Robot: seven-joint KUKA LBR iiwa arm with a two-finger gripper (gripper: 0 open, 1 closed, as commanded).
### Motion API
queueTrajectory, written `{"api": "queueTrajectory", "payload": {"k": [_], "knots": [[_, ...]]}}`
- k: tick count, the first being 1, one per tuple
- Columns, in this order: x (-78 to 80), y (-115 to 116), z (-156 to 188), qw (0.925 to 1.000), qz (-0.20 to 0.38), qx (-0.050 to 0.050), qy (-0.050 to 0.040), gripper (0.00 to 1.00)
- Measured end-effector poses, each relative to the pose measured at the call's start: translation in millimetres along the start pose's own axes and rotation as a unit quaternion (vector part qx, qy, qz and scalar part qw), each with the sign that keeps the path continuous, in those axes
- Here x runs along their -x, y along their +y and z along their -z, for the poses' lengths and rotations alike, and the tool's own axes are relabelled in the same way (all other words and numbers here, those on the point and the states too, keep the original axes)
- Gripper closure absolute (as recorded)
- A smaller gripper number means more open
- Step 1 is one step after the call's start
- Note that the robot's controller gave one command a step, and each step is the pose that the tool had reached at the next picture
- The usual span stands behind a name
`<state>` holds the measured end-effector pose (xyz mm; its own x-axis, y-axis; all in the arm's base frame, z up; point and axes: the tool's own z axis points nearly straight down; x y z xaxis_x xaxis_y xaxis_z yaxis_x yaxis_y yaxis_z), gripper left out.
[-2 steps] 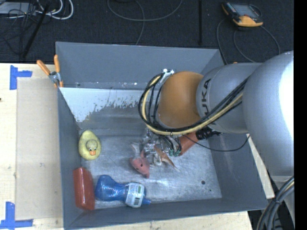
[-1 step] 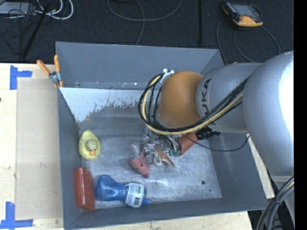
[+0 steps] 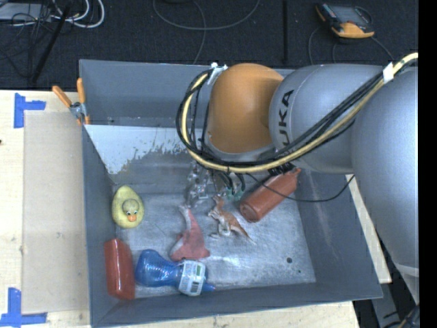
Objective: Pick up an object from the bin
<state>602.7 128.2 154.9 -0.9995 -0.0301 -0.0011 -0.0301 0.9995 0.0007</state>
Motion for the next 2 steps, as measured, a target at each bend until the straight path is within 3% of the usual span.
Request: {"api": "queueTrajectory", "payload": {"k": [1, 2], "knots": [[0.0, -0.1, 0.0, 1.0000, 0.000, 0.000, 0.0000, 0.00], [0.0, -0.2, 0.0, 1.0000, 0.000, 0.000, 0.0000, 0.00]]}}
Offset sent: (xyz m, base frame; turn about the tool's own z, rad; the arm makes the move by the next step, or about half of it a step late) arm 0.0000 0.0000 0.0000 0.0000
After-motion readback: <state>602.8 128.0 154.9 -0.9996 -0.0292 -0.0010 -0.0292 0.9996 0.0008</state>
